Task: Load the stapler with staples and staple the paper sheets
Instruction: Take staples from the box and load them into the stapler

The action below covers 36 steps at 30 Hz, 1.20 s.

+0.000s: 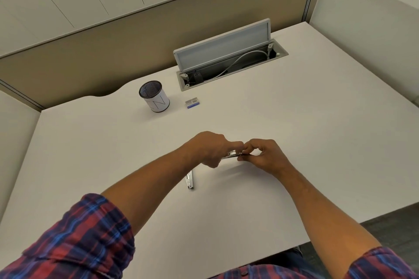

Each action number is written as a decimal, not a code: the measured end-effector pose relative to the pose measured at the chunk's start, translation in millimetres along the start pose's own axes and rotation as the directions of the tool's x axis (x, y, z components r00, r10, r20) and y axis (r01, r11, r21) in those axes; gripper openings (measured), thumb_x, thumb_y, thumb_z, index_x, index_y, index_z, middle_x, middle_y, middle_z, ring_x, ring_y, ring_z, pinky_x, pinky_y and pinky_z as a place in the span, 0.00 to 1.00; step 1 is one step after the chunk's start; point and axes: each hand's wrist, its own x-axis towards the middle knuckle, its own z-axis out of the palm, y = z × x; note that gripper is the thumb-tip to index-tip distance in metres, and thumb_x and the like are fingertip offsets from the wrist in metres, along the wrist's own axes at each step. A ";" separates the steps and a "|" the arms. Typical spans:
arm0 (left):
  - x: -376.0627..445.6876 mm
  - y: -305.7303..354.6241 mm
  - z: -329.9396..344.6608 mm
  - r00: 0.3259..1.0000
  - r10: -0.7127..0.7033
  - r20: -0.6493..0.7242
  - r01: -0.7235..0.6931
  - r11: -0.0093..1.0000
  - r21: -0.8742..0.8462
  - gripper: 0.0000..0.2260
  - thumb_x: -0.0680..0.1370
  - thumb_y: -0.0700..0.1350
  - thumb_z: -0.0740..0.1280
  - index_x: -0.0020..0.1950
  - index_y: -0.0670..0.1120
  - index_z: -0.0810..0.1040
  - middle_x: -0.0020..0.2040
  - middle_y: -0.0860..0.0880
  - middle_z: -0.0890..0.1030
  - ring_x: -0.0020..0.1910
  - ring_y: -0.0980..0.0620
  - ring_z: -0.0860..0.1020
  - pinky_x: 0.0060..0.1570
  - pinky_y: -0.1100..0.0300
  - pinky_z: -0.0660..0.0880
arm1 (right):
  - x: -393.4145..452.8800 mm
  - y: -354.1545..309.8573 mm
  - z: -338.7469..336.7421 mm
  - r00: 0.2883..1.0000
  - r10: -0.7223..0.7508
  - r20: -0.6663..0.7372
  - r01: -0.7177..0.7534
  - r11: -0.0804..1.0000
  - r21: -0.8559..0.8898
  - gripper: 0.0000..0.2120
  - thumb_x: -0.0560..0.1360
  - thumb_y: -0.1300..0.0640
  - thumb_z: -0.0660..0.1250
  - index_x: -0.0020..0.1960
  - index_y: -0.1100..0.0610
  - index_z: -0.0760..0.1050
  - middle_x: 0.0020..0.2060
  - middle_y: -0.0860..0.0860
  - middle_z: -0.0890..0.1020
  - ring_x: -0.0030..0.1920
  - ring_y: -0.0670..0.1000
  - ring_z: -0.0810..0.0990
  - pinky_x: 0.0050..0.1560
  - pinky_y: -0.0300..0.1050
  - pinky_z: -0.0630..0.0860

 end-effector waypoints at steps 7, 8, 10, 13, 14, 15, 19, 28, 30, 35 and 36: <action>-5.1 -4.4 2.9 1.000 -0.018 -0.019 0.016 0.998 -0.068 0.27 0.76 0.38 0.63 0.65 0.64 0.60 0.35 0.49 0.72 0.29 0.48 0.72 0.27 0.57 0.65 | 3.7 -0.9 3.7 1.000 -0.030 0.007 0.031 0.999 -0.039 0.10 0.67 0.59 0.84 0.40 0.52 0.83 0.40 0.43 0.87 0.43 0.47 0.84 0.46 0.38 0.75; -5.2 -6.3 4.2 0.999 -0.022 -0.041 0.018 0.996 -0.088 0.25 0.77 0.39 0.63 0.66 0.64 0.61 0.37 0.49 0.75 0.32 0.47 0.74 0.28 0.56 0.67 | 3.1 -0.1 1.8 1.000 -0.022 0.003 0.022 0.999 -0.029 0.09 0.67 0.59 0.83 0.41 0.53 0.84 0.41 0.43 0.88 0.44 0.47 0.85 0.47 0.38 0.76; -6.1 -11.2 8.8 0.994 -0.032 -0.109 0.014 0.986 -0.169 0.25 0.79 0.42 0.63 0.69 0.64 0.61 0.44 0.49 0.80 0.40 0.45 0.78 0.34 0.54 0.72 | 0.9 2.0 -3.9 1.000 -0.023 -0.015 0.023 1.000 -0.019 0.09 0.67 0.60 0.83 0.42 0.53 0.85 0.43 0.41 0.88 0.46 0.45 0.86 0.49 0.34 0.75; -11.1 -16.7 16.9 0.981 -0.103 -0.164 0.034 0.927 -0.375 0.30 0.80 0.46 0.65 0.76 0.65 0.56 0.54 0.53 0.81 0.51 0.48 0.77 0.45 0.52 0.76 | -3.2 3.8 -9.4 0.998 -0.034 -0.044 0.033 0.999 -0.027 0.07 0.68 0.62 0.82 0.42 0.57 0.85 0.45 0.43 0.88 0.47 0.43 0.86 0.50 0.29 0.72; -12.0 -17.1 18.6 0.980 -0.132 -0.151 0.055 0.901 -0.430 0.30 0.80 0.48 0.66 0.78 0.62 0.57 0.57 0.53 0.80 0.54 0.48 0.77 0.49 0.53 0.75 | -3.9 3.6 -10.1 0.998 -0.029 -0.060 0.028 0.999 -0.019 0.07 0.68 0.63 0.82 0.42 0.58 0.85 0.46 0.43 0.88 0.47 0.42 0.85 0.49 0.28 0.71; -12.2 -16.4 19.9 0.979 -0.160 -0.123 0.083 0.875 -0.477 0.29 0.81 0.50 0.67 0.79 0.59 0.60 0.60 0.53 0.80 0.57 0.49 0.76 0.52 0.54 0.74 | -4.1 3.4 -10.7 0.997 -0.022 -0.080 0.022 1.000 -0.003 0.07 0.68 0.64 0.82 0.41 0.58 0.84 0.46 0.44 0.88 0.48 0.42 0.85 0.48 0.27 0.71; -10.6 -5.6 25.4 0.986 -0.166 0.004 0.113 0.651 -0.751 0.13 0.83 0.49 0.63 0.65 0.45 0.77 0.51 0.47 0.81 0.46 0.46 0.78 0.43 0.57 0.74 | 2.1 0.1 -13.2 0.992 0.033 -0.120 -0.020 0.993 0.115 0.07 0.70 0.66 0.80 0.43 0.58 0.84 0.50 0.45 0.88 0.52 0.45 0.86 0.56 0.33 0.76; -2.9 41.2 51.8 0.968 -0.191 0.163 0.112 -0.249 -0.962 0.06 0.85 0.46 0.60 0.58 0.45 0.71 0.34 0.50 0.73 0.25 0.55 0.63 0.27 0.64 0.60 | 14.0 -15.1 12.7 0.892 0.438 -0.108 -0.231 0.648 0.726 0.15 0.77 0.65 0.73 0.63 0.61 0.77 0.51 0.57 0.88 0.51 0.56 0.88 0.54 0.52 0.85; -1.1 47.4 55.9 0.961 -0.213 0.177 0.103 -0.316 -0.943 0.07 0.86 0.45 0.59 0.58 0.44 0.73 0.34 0.49 0.73 0.24 0.55 0.62 0.25 0.65 0.60 | 14.6 -19.4 16.9 0.864 0.503 -0.024 -0.276 0.513 0.813 0.17 0.78 0.63 0.71 0.66 0.63 0.74 0.53 0.63 0.87 0.53 0.61 0.87 0.53 0.52 0.84; -2.0 55.4 59.7 0.951 -0.252 0.182 0.086 -0.351 -0.932 0.09 0.86 0.46 0.57 0.58 0.44 0.75 0.33 0.50 0.73 0.22 0.57 0.63 0.23 0.66 0.61 | 14.7 -27.7 28.7 0.838 0.545 0.037 -0.309 0.418 0.854 0.11 0.80 0.63 0.68 0.62 0.63 0.77 0.49 0.64 0.87 0.50 0.61 0.87 0.45 0.49 0.82; -2.2 55.9 59.9 0.947 -0.265 0.183 0.081 -0.353 -0.932 0.10 0.86 0.46 0.57 0.58 0.44 0.76 0.33 0.50 0.73 0.22 0.57 0.63 0.23 0.66 0.61 | 15.0 -28.7 30.1 0.838 0.545 0.041 -0.305 0.403 0.863 0.12 0.80 0.63 0.68 0.62 0.64 0.77 0.49 0.63 0.87 0.50 0.60 0.87 0.46 0.49 0.81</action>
